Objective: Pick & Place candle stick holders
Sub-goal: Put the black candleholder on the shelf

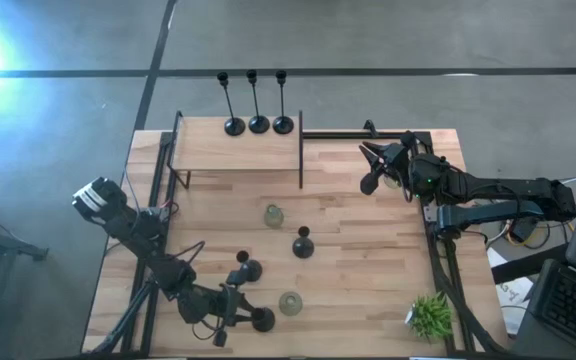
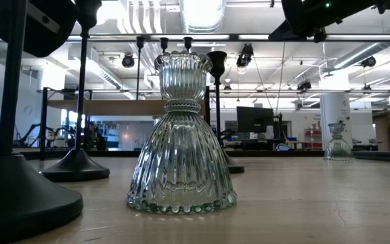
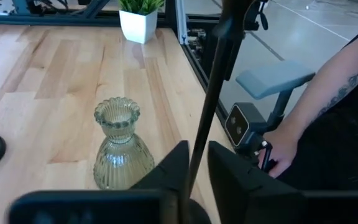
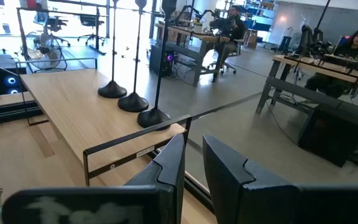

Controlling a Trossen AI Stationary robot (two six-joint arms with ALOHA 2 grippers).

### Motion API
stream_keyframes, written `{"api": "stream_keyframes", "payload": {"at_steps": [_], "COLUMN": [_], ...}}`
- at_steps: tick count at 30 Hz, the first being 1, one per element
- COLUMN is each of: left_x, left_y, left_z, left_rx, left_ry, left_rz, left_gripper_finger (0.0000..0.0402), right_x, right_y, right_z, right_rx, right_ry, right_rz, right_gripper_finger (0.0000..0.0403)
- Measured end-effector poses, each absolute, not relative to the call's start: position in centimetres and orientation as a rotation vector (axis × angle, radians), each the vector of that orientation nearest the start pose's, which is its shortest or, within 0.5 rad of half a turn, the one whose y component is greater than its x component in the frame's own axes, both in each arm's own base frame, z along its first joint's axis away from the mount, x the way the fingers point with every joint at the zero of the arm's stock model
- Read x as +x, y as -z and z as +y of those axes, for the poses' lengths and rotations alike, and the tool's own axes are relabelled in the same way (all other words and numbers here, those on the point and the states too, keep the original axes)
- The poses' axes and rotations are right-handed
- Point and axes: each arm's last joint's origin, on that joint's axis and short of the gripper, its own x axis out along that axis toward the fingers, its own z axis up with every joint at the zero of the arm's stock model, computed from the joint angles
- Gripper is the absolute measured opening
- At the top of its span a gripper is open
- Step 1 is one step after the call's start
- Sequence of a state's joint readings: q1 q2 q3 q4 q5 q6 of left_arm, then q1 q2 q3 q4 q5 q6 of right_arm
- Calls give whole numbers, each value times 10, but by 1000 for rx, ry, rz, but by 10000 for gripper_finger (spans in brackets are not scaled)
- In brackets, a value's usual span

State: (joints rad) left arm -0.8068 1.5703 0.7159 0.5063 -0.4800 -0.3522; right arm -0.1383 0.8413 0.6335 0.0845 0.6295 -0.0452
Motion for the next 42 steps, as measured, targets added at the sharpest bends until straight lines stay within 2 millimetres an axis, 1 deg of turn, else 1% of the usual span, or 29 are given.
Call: {"api": "stream_keyframes", "payload": {"at_steps": [6, 14, 22, 27, 30, 32, 34, 37, 38, 42], "left_x": [227, 229, 232, 235, 239, 242, 245, 246, 246, 244], "left_y": [-191, -192, -195, -196, -196, -195, -193, -193, -193, -194], "left_z": [-217, -216, -215, -217, -217, -216, -215, -214, -214, -216], "left_rx": [-136, -142, -147, -95, -77, -63, -59, -65, -71, -103], "left_ry": [271, 264, 274, 311, 321, 332, 340, 346, 348, 346], "left_rz": [324, 316, 311, 305, 305, 309, 317, 312, 310, 318], "left_gripper_finger": [108, 135, 142, 141, 130, 115, 89, 27, 18, 17], "right_x": [182, 182, 182, 182, 182, 183, 183, 183, 183, 183], "right_y": [-297, -297, -297, -297, -297, -297, -297, -297, -297, -297], "right_z": [-43, -43, -43, -43, -43, -43, -43, -42, -42, -42], "right_rx": [-74, -74, -74, -74, -74, -74, -74, -74, -74, -74], "right_ry": [764, 764, 764, 764, 764, 764, 764, 763, 763, 763], "right_rz": [140, 140, 140, 140, 140, 140, 140, 140, 140, 140], "right_gripper_finger": [54, 54, 54, 54, 54, 54, 54, 54, 54, 54]}}
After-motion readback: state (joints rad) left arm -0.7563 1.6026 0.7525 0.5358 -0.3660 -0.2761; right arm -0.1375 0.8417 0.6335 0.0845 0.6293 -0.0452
